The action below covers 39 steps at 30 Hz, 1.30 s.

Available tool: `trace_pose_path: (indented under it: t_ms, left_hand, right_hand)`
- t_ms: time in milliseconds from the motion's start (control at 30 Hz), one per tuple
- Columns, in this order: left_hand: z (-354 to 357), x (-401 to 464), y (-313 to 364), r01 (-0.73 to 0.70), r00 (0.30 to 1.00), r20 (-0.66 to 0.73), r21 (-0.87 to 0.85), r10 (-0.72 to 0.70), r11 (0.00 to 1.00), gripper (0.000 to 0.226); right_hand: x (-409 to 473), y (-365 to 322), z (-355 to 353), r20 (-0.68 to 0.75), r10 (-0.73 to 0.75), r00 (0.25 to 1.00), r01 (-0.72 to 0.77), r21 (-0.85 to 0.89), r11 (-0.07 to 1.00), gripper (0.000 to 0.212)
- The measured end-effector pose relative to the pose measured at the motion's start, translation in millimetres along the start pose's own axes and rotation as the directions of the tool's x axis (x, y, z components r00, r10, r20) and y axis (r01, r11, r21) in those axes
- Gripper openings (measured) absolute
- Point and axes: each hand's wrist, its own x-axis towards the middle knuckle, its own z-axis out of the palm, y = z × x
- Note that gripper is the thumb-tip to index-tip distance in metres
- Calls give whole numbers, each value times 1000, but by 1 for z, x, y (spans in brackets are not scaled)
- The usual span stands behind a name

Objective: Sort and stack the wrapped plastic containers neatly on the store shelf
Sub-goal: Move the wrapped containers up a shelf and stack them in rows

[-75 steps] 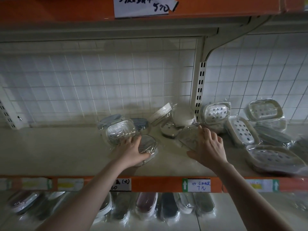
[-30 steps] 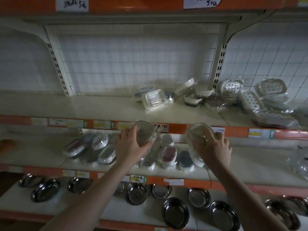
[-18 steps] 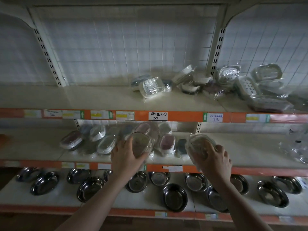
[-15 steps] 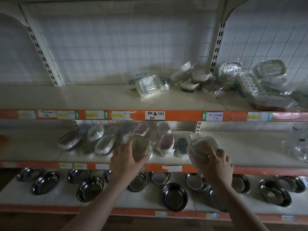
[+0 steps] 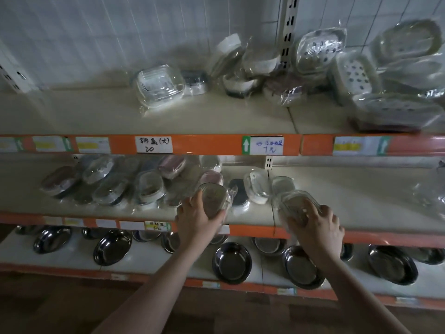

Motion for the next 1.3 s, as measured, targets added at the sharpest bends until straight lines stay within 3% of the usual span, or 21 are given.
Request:
trace_pose_path:
  t_ms: [633,1067,1300]
  left_hand:
    - [165,78,28,99,993,53,40,-101,994,85]
    - [196,135,46,78,997,15,100,-80,992,89]
    - [205,150,47,56,998,-34,129,-52,990,91]
  right_hand:
    - [102,53,100,14,76,997,-77,41,996,67]
    - [166,27,142,-11,-2,1000,2,-13,1000,62]
    - [196,30,151,69,-41,997,49,-106,993,72]
